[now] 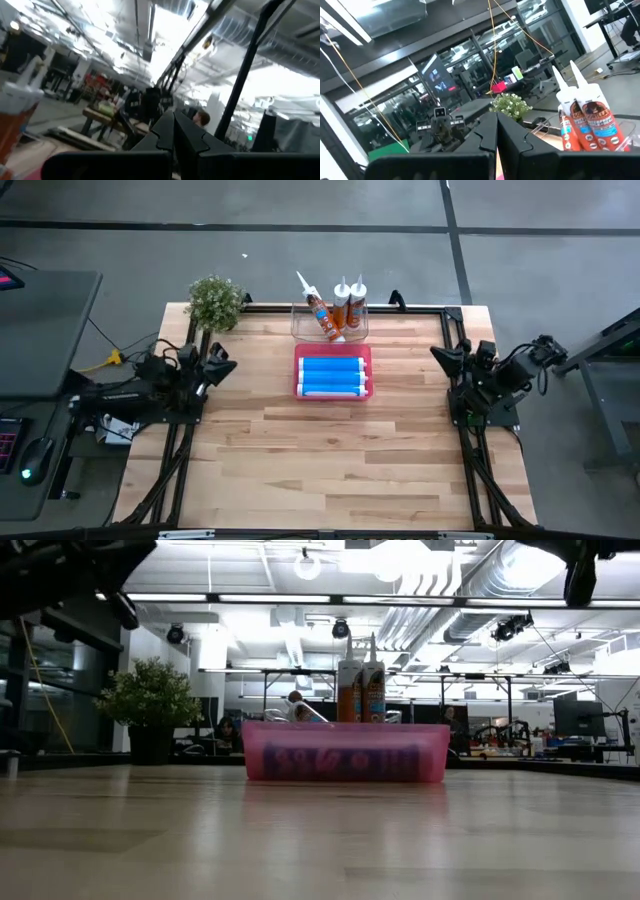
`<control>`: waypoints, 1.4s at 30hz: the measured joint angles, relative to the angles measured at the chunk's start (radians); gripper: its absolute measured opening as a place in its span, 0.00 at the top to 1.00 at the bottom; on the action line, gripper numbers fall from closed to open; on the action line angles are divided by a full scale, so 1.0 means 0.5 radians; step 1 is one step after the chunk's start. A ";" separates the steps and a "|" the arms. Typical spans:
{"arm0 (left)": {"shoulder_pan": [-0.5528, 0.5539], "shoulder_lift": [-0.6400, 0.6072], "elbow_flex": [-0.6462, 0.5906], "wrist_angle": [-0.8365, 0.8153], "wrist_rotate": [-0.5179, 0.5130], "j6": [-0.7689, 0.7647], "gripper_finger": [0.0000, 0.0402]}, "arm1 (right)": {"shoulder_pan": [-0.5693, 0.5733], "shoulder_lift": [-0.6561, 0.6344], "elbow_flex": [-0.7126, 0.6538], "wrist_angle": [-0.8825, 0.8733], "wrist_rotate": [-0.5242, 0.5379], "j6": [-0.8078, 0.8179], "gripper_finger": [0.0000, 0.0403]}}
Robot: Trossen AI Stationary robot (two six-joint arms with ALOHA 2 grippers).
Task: Pick & place silicon tubes, Sealant and Lysol wipes
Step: Return to home position
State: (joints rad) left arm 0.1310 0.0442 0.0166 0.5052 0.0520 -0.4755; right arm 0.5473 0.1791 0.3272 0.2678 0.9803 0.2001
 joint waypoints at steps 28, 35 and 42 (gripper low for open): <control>0.000 -0.076 0.038 -0.161 -0.089 0.104 1.00 | -0.677 -0.020 -0.635 0.498 -0.561 0.134 1.00; 0.000 -0.076 0.040 -0.191 -0.111 0.263 1.00 | -0.866 -0.020 -0.635 0.065 -0.843 0.278 1.00; 0.000 -0.076 0.043 -0.375 -0.125 0.263 1.00 | -0.900 -0.021 -0.635 -0.224 -1.040 0.346 1.00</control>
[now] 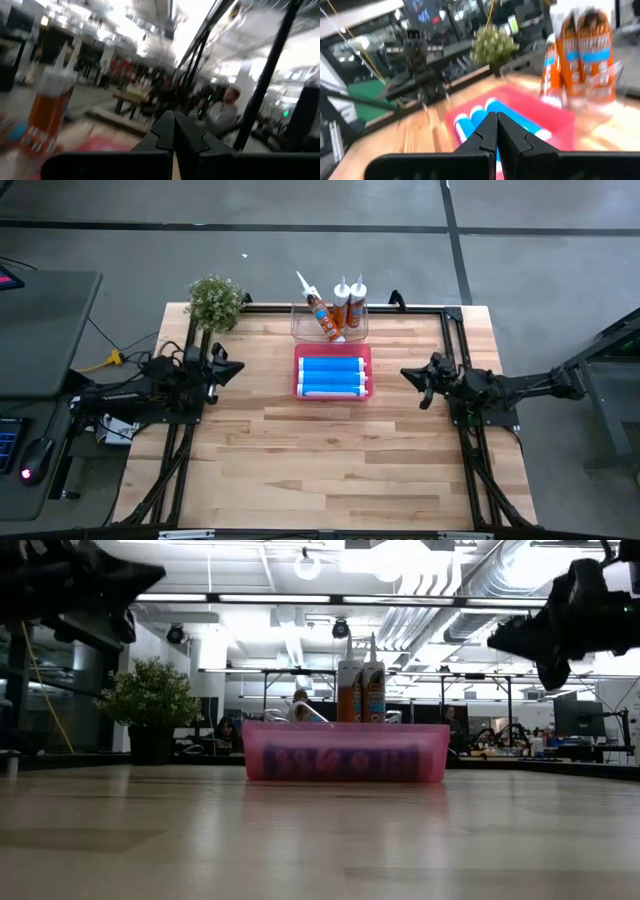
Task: Pick & place silicon tubes, Sealant and Lysol wipes
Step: Return to home position
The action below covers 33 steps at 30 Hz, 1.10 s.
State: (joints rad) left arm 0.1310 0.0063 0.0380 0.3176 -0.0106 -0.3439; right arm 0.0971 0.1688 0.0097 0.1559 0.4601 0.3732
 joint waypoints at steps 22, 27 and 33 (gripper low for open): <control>0.000 0.001 0.000 -0.451 0.087 0.611 1.00 | 0.001 0.001 0.000 -0.178 -0.268 -0.572 1.00; -0.001 0.002 0.000 -0.633 0.173 0.627 1.00 | 0.001 0.001 -0.001 -0.164 -0.194 -0.575 1.00; -0.001 0.002 0.006 -0.708 0.140 0.626 1.00 | 0.001 0.001 -0.001 -0.160 -0.186 -0.574 1.00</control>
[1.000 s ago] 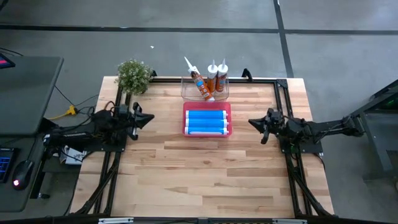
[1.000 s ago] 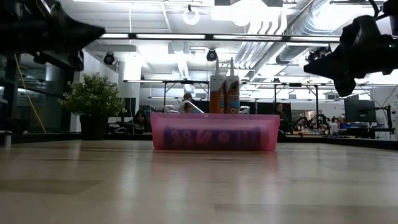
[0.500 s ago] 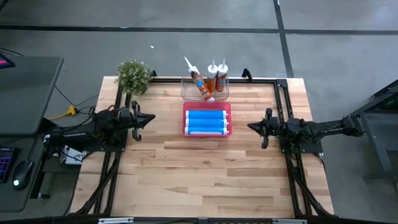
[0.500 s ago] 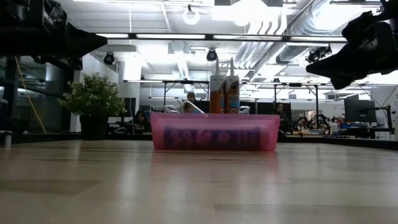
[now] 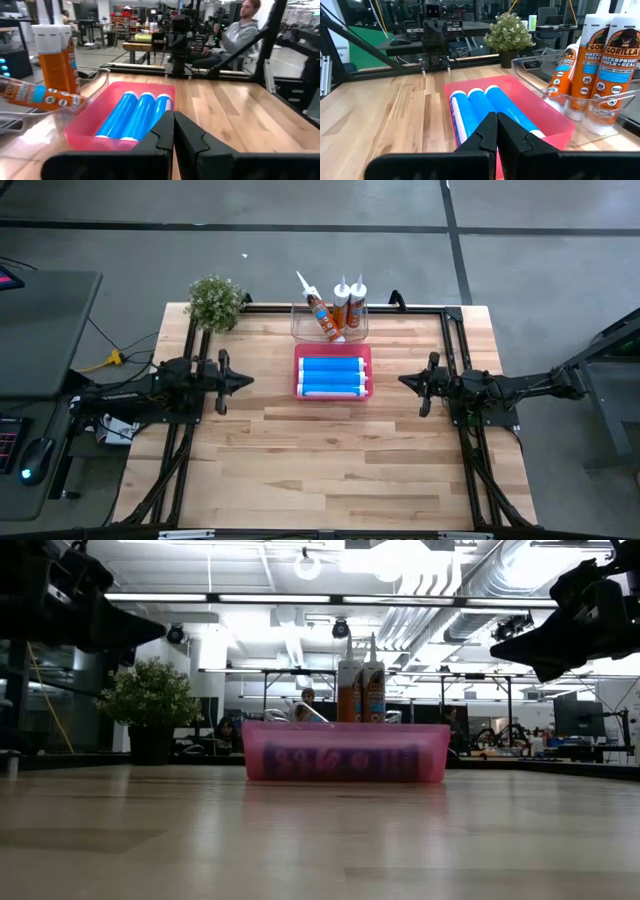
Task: Pick & place silicon tubes, Sealant and Lysol wipes
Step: Return to home position
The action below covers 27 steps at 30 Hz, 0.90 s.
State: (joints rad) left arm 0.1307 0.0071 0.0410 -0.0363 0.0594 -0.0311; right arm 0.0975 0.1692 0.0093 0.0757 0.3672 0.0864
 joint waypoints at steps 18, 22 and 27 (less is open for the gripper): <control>0.000 0.000 -0.001 -0.017 -0.099 -0.005 1.00 | 0.000 0.000 0.000 0.004 0.001 0.003 1.00; 0.000 0.000 -0.002 -0.017 -0.101 -0.005 1.00 | 0.000 0.000 0.000 0.005 0.001 0.003 1.00; 0.000 0.000 -0.002 -0.018 -0.102 -0.005 1.00 | 0.000 0.000 0.000 0.005 0.001 0.003 1.00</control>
